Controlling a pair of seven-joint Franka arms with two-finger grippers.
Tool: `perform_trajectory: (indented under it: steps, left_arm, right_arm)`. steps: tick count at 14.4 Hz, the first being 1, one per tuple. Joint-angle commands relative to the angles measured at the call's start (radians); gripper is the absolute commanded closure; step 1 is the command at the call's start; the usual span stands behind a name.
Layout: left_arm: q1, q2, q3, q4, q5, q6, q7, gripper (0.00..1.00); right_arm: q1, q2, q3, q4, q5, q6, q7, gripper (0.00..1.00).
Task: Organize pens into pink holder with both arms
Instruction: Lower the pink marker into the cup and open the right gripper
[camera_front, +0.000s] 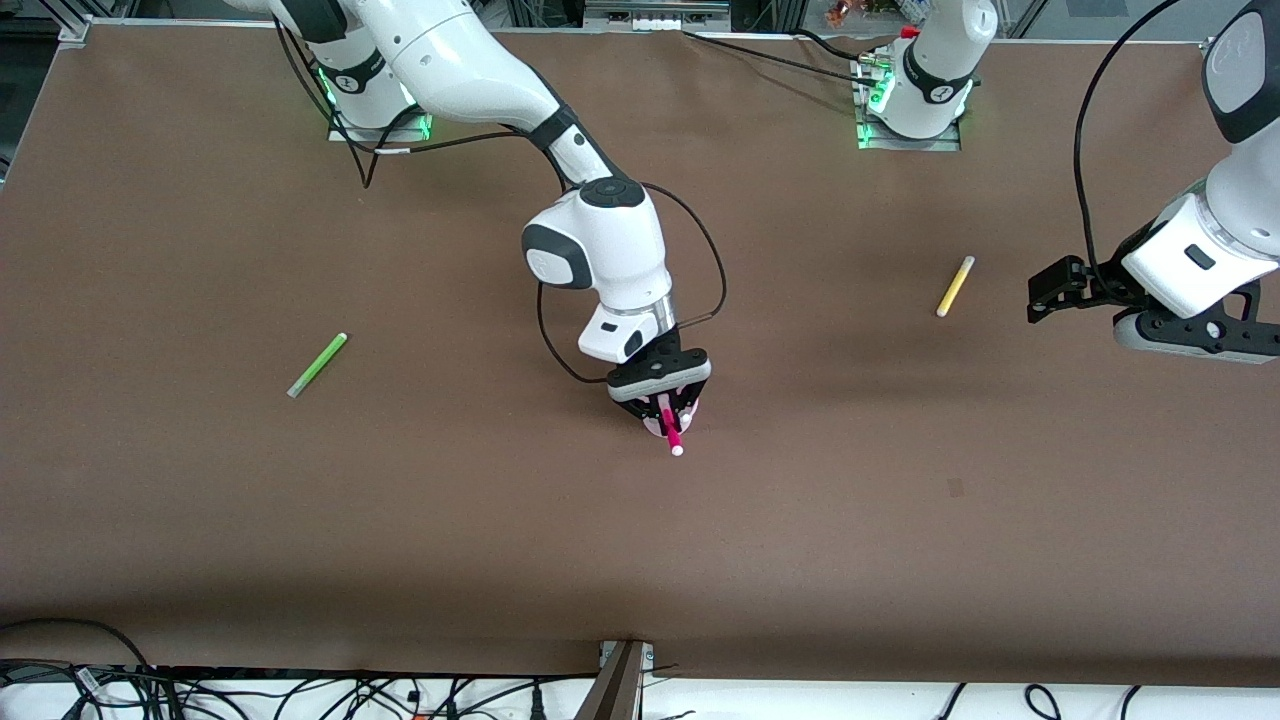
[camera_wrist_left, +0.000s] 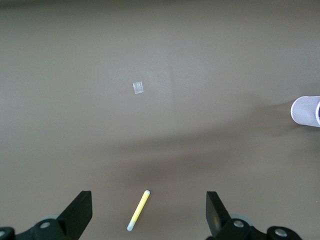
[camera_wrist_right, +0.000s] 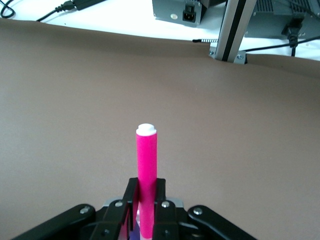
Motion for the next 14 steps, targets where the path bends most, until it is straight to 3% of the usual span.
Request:
perform_trajectory:
  steps: [1, 2, 3, 4, 5, 8, 12, 14]
  left_arm:
    - [-0.014, 0.0, 0.009, 0.02, 0.022, -0.017, -0.01, 0.0]
    - [-0.014, 0.0, 0.009, 0.022, 0.022, -0.017, -0.01, 0.0]
    - [-0.014, 0.0, 0.009, 0.02, 0.022, -0.017, -0.01, 0.0]
    - [-0.014, 0.0, 0.009, 0.02, 0.022, -0.017, -0.01, 0.0]
    - [-0.016, 0.0, 0.009, 0.022, 0.021, -0.017, -0.01, 0.0]
    - [-0.016, 0.0, 0.008, 0.028, 0.022, -0.017, -0.01, 0.0]
    - [-0.016, 0.0, 0.009, 0.028, 0.022, -0.017, -0.01, 0.0]
    - [-0.016, 0.0, 0.008, 0.028, 0.022, -0.017, -0.01, 0.0]
  right_arm:
    - [0.034, 0.006, -0.034, -0.004, -0.024, 0.014, 0.061, 1.0]
    - [0.034, 0.006, -0.034, -0.004, -0.024, 0.015, 0.07, 0.94]
    - [0.036, 0.006, -0.034, -0.004, -0.024, 0.015, 0.082, 0.71]
    - [0.036, 0.004, -0.034, -0.005, -0.027, 0.014, 0.084, 0.44]
    - [0.036, 0.0, -0.034, -0.007, -0.027, 0.012, 0.084, 0.0]
    - [0.036, -0.057, -0.034, -0.022, -0.024, -0.017, 0.067, 0.0]
    - [0.01, -0.141, -0.031, -0.022, 0.0, -0.165, 0.024, 0.0]
    - [-0.01, -0.193, -0.028, -0.021, 0.13, -0.285, -0.058, 0.0]
